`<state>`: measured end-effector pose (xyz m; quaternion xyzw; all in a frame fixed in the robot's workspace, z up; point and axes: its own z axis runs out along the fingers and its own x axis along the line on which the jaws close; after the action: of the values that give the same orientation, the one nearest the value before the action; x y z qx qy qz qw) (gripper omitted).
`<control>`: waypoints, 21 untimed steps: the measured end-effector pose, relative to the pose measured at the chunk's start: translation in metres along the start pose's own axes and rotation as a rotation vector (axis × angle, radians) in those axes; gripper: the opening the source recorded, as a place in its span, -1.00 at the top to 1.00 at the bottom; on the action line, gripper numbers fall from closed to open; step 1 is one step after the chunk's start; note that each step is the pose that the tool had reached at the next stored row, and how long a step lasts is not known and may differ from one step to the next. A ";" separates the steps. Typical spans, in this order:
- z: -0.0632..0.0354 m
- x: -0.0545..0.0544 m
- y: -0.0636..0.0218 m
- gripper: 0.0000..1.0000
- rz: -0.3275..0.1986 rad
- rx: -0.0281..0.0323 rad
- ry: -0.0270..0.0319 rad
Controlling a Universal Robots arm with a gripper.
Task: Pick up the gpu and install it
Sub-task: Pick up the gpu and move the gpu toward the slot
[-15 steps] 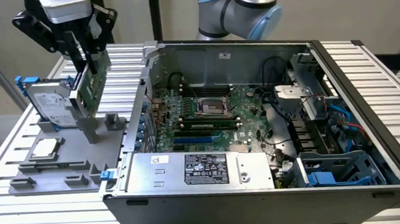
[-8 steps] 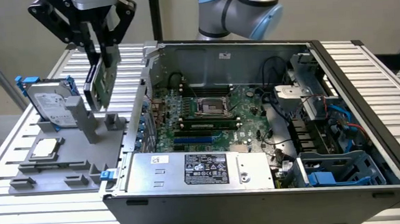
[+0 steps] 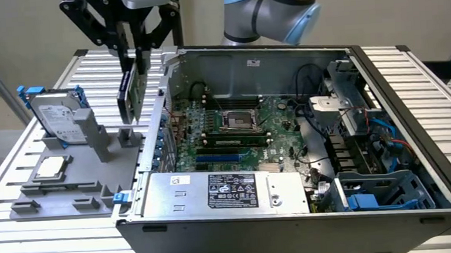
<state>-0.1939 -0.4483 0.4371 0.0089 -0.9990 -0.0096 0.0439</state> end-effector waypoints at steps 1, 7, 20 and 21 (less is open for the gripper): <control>-0.0004 -0.004 -0.0001 0.47 0.000 0.0001 0.0043; -0.0029 -0.031 -0.0005 0.47 0.001 0.0003 0.0295; -0.0060 -0.091 -0.0018 0.47 0.001 0.0012 0.0354; -0.0056 -0.095 -0.0019 0.47 0.001 0.0020 0.0354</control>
<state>-0.0983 -0.4486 0.4343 0.0086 -0.9980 -0.0084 0.0616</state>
